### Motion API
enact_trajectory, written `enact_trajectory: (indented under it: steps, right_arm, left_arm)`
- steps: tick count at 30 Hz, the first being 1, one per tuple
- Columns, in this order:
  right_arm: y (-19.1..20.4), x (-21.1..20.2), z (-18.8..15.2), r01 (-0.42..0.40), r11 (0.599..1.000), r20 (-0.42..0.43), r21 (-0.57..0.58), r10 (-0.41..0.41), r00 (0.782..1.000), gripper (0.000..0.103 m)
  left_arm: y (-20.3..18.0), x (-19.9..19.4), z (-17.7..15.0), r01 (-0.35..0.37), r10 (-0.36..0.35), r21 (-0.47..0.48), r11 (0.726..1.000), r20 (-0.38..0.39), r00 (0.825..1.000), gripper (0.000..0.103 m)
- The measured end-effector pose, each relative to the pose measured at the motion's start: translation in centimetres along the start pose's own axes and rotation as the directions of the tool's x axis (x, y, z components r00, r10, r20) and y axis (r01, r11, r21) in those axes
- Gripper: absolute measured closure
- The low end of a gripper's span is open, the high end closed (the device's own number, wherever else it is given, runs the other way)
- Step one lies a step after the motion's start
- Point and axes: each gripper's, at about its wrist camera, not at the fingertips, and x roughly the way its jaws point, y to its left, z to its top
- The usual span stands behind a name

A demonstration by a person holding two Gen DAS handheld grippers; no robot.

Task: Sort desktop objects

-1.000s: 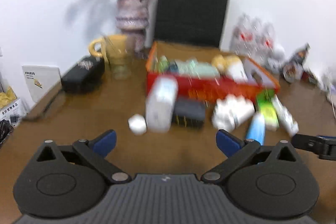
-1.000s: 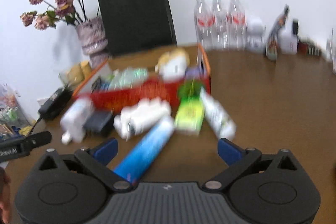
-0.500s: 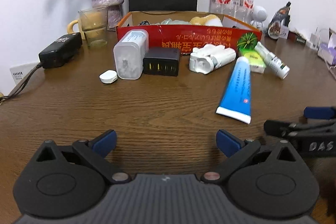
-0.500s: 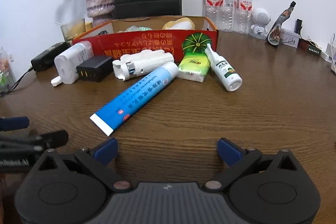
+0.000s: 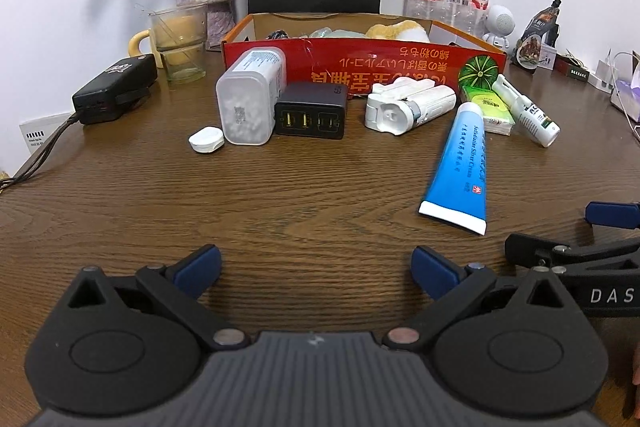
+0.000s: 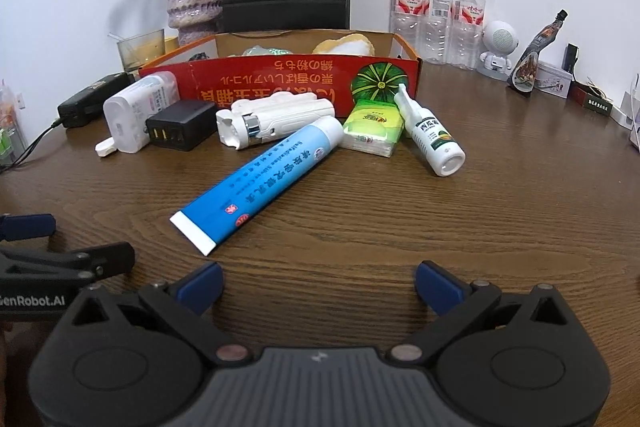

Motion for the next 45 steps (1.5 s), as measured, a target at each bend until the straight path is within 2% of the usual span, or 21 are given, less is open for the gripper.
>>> enact_trajectory:
  steps: [16, 19, 21, 24, 26, 29, 32, 36, 37, 38, 39, 40, 42, 45]
  right_arm:
    - [-0.2, -0.1, 0.0, -0.014, 1.000, 0.002, -0.012, 0.014, 1.000, 0.000]
    - [-0.2, -0.3, 0.2, -0.038, 0.998, 0.018, -0.041, 0.039, 0.999, 0.000]
    - [-0.2, -0.7, 1.3, -0.055, 0.995, 0.068, -0.087, 0.061, 0.996, 0.000]
    - [0.1, -0.7, 4.5, -0.047, 0.987, 0.151, -0.155, 0.071, 0.986, 0.000]
    - [0.9, 0.8, 7.3, -0.072, 0.973, 0.156, -0.219, 0.107, 0.982, 0.000]
    - [1.9, 5.0, 11.2, -0.140, 0.944, 0.087, -0.298, 0.173, 0.981, 0.000]
    - [2.0, 8.6, 13.7, -0.196, 0.934, -0.003, -0.298, 0.205, 0.979, 0.000]
    - [2.3, 11.4, 14.9, -0.202, 0.930, -0.065, -0.308, 0.191, 0.979, 0.000]
    - [2.1, 11.8, 14.9, -0.215, 0.926, -0.077, -0.310, 0.201, 0.977, 0.000]
    - [1.9, 12.1, 15.0, -0.233, 0.925, -0.084, -0.301, 0.218, 0.972, 0.000]
    - [1.5, 12.5, 15.2, -0.254, 0.925, -0.096, -0.283, 0.236, 0.967, 0.000]
    - [1.2, 12.8, 15.3, -0.272, 0.927, -0.110, -0.258, 0.251, 0.962, 0.000]
    - [0.6, 13.3, 15.3, -0.308, 0.931, -0.139, -0.198, 0.284, 0.949, 0.000]
    - [-0.2, 14.1, 15.3, -0.366, 0.923, -0.179, -0.120, 0.343, 0.922, 0.000]
  left_arm:
    - [0.2, 0.0, 0.0, 0.008, -0.008, -0.003, 1.000, 0.002, 1.000, 0.000]
    - [1.3, -0.6, 0.8, 0.059, -0.058, -0.021, 0.998, 0.049, 0.997, 0.000]
    - [2.5, -0.8, 2.8, 0.072, -0.070, -0.027, 0.997, 0.090, 0.993, 0.000]
    - [3.9, 0.5, 7.1, 0.020, -0.022, 0.012, 1.000, 0.145, 0.989, 0.000]
    - [4.4, 3.0, 9.6, 0.008, -0.016, 0.057, 0.998, 0.140, 0.990, 0.000]
    - [5.0, 6.1, 11.8, -0.002, -0.004, 0.056, 0.998, 0.106, 0.994, 0.000]
    - [5.2, 7.6, 12.5, 0.025, -0.032, 0.077, 0.997, 0.089, 0.996, 0.006]
    - [5.8, 8.9, 12.0, 0.062, -0.065, 0.069, 0.996, 0.043, 0.997, 0.028]
    - [6.0, 9.1, 11.8, 0.076, -0.079, 0.063, 0.995, 0.037, 0.996, 0.030]
    - [6.2, 9.2, 11.6, 0.091, -0.093, 0.055, 0.994, 0.038, 0.995, 0.035]
    - [6.3, 9.3, 11.6, 0.104, -0.106, 0.049, 0.993, 0.037, 0.994, 0.044]
    - [6.4, 9.3, 11.6, 0.116, -0.117, 0.045, 0.992, 0.037, 0.992, 0.050]
    - [6.4, 9.3, 11.7, 0.105, -0.107, 0.044, 0.993, 0.038, 0.994, 0.061]
    - [6.5, 9.2, 11.8, 0.094, -0.095, 0.030, 0.995, 0.038, 0.995, 0.061]
